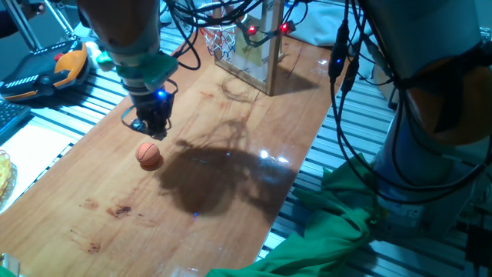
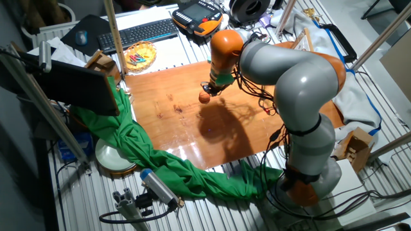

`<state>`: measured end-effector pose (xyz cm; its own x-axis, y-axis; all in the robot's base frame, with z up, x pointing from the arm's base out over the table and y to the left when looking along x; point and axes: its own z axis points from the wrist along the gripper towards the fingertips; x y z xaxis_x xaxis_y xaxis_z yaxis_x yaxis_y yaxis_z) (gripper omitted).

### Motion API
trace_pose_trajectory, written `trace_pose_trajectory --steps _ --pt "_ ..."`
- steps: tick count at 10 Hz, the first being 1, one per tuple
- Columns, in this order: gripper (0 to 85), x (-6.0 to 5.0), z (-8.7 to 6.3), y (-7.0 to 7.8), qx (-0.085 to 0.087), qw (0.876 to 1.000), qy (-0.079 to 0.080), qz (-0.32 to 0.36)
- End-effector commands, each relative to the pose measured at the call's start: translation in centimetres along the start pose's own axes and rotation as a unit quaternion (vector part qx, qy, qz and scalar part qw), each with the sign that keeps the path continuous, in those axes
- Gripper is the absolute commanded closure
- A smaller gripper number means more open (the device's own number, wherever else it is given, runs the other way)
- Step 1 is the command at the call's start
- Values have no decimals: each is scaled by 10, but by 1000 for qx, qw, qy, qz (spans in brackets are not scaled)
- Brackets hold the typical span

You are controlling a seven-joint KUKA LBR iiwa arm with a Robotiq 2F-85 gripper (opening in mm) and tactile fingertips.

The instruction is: Grab a basketball, release it and shoot it into the basket

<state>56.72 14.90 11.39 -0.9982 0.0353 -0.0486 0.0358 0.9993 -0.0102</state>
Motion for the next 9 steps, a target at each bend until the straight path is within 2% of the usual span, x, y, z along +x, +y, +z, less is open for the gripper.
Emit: trace_pose_trajectory --steps 1,2,4,5,7,9 --pt "703 -2 1 3 4 1000 -4 -3" --pt "580 -4 2 6 5 1000 -9 -2" --pt "300 -8 5 10 2 1000 -8 4" --pt "220 -10 9 10 -1 1000 -9 6" --pt "133 -15 18 11 1 1000 -14 6" --pt "97 -19 26 12 1 1000 -11 6"
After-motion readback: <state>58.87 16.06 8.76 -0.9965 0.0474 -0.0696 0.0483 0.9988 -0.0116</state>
